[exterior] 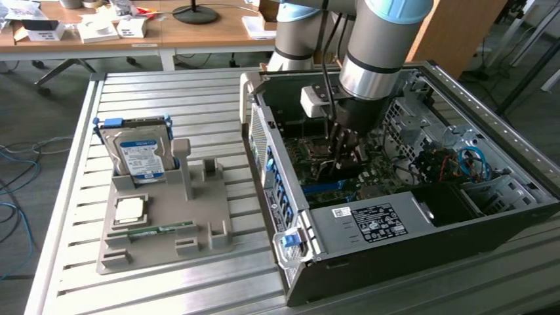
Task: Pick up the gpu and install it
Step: 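Insert the gpu into the slot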
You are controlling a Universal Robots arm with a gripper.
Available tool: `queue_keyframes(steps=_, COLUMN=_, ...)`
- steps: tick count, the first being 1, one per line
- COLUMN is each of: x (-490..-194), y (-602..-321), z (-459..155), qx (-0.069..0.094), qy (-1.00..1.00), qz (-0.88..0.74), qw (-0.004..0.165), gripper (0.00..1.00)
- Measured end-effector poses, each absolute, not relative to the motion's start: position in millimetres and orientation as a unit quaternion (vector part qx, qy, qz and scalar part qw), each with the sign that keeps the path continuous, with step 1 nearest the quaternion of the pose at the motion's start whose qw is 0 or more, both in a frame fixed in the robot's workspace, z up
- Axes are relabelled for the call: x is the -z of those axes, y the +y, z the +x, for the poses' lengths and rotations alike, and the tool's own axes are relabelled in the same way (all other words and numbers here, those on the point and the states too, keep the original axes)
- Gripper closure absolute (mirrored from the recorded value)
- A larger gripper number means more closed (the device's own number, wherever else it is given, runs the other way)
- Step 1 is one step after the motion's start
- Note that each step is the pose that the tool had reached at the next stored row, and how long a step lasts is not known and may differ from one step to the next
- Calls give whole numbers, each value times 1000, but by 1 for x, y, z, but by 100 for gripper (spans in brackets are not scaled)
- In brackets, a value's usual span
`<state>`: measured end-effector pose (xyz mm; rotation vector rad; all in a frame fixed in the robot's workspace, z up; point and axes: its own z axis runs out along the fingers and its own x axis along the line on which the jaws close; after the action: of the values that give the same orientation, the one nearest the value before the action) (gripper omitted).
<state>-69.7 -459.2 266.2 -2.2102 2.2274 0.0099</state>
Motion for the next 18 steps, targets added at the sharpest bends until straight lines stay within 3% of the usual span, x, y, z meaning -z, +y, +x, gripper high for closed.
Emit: queue_keyframes(steps=18, x=-266, y=-459, z=-70, qx=-2, qy=709, qz=-706, qw=3, gripper=74)
